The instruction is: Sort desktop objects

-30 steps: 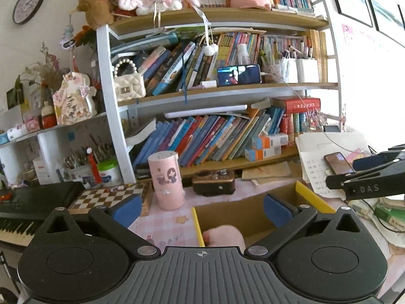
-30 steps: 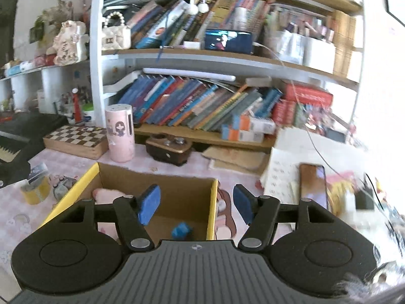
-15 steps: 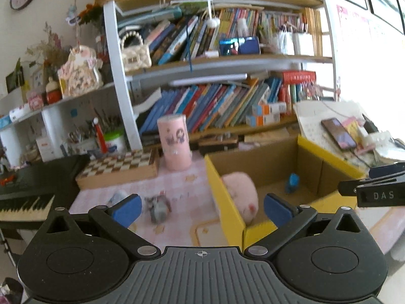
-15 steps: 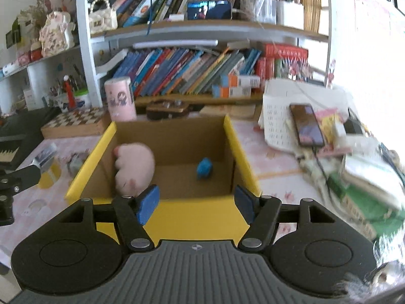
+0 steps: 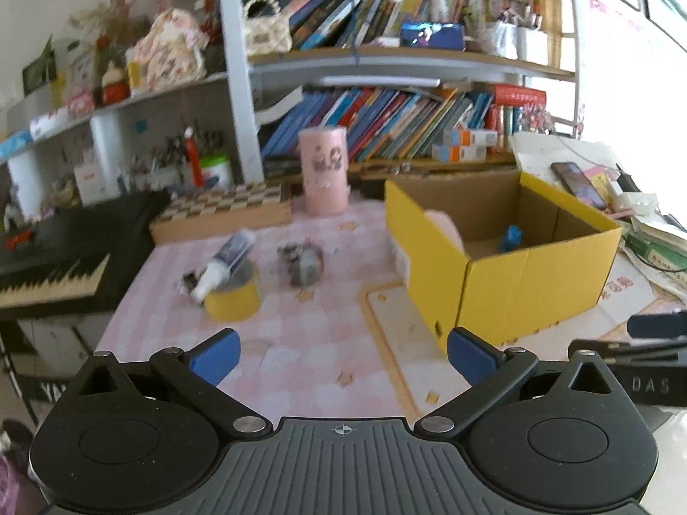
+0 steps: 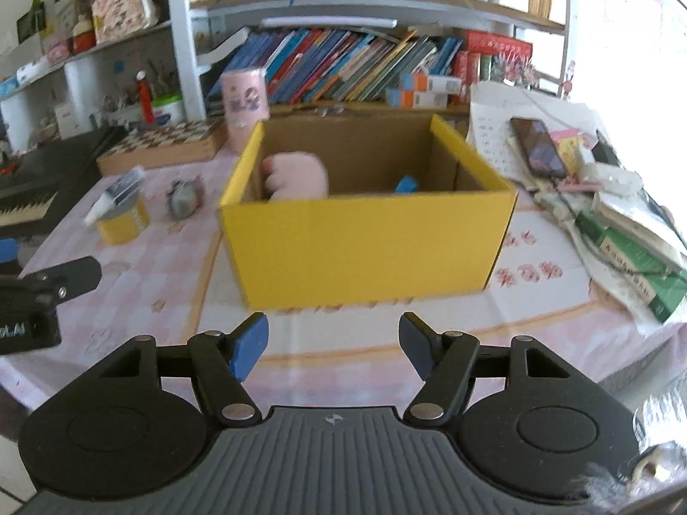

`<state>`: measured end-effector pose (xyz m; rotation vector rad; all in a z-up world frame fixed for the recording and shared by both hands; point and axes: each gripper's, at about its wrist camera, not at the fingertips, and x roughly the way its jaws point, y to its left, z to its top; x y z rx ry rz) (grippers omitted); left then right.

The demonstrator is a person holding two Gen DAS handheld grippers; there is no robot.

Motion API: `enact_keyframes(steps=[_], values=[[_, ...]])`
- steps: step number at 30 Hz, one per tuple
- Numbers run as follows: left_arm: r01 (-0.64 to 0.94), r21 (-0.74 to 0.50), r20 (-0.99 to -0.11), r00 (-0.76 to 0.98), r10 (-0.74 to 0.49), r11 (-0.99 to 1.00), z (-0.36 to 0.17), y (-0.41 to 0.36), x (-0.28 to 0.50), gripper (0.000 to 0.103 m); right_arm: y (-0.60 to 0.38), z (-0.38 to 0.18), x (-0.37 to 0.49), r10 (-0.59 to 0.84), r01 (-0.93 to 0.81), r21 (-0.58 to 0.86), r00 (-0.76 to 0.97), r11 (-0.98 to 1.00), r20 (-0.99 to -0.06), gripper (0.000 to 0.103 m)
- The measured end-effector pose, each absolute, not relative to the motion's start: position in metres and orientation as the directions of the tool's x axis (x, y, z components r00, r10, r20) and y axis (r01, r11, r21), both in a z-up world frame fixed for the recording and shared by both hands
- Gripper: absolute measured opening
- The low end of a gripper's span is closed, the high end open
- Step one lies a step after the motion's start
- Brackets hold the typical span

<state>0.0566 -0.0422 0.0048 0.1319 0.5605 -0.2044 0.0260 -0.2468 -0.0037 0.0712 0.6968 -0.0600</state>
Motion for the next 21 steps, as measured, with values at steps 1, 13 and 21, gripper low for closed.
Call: enact_keyframes(steps=[1, 13, 21], values=[[0.23, 0.064, -0.547, 0.822, -0.159, 0.971, 0.004, -0.039, 0.055, 0.103, -0.242, -0.006, 0.022, -0.027, 0.076, 0.048, 0.759, 0.996, -0.651, 0.065], [0.272, 0.115, -0.557, 0.814, -0.165, 0.955, -0.002, -0.008, 0.025, 0.103, -0.199, -0.016, -0.005, 0.001, 0.062, 0.07, 0.74, 0.996, -0.673, 0.066], [0.263, 0.108, -0.553, 0.817, -0.162, 0.959, -0.001, 0.012, 0.014, 0.103, -0.173, -0.017, -0.012, 0.031, 0.023, 0.072, 0.742, 0.997, -0.67, 0.066]])
